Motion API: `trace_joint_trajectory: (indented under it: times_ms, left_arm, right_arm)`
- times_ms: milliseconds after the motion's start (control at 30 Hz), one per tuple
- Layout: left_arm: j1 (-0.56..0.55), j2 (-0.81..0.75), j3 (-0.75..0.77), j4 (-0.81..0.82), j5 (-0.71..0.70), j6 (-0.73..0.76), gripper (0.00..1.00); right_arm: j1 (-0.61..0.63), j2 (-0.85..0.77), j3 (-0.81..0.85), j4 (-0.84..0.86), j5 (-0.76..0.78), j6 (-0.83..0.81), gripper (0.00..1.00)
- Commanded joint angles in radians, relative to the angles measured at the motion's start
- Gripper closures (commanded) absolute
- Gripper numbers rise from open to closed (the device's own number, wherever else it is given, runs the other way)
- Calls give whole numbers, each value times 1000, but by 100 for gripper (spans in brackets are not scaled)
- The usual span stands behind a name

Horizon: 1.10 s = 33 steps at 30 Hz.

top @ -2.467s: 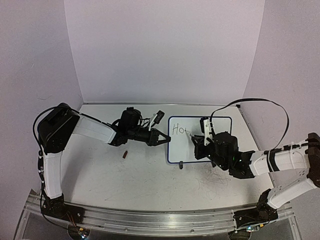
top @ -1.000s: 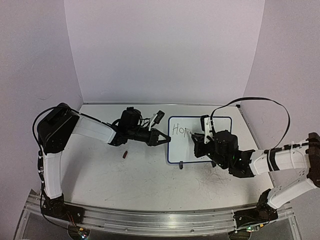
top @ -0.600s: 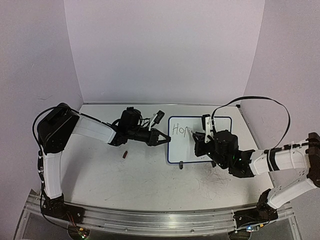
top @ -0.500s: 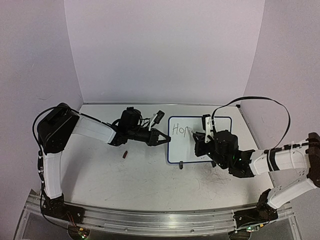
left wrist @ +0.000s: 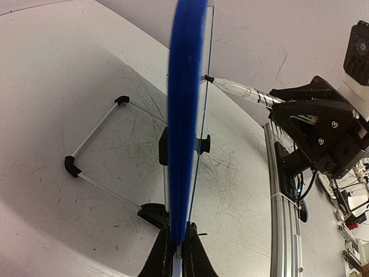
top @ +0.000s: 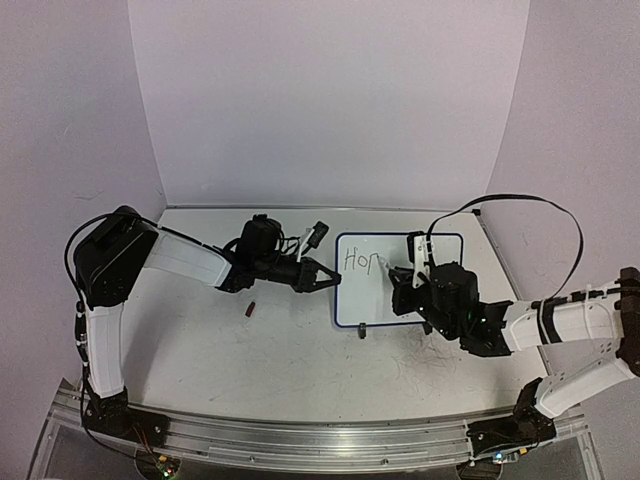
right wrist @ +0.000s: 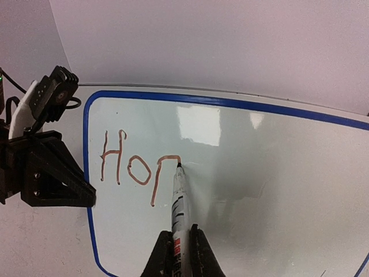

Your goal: Write a sentence on the whiteboard

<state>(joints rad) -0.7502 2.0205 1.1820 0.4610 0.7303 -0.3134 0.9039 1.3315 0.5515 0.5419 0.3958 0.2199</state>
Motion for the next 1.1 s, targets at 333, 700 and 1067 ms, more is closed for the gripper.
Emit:
trace_joint_trajectory:
  times_ms: [333, 700, 1067]
  left_arm:
    - [-5, -78, 1, 16, 27, 8, 100]
    - [-5, -76, -5, 16, 25, 10, 100]
    - [-5, -82, -8, 13, 24, 10, 100]
  right_arm:
    - [9, 35, 3, -7, -33, 31, 100]
    - [13, -5, 9, 27, -40, 18, 100]
    - [-6, -36, -21, 26, -13, 18, 100]
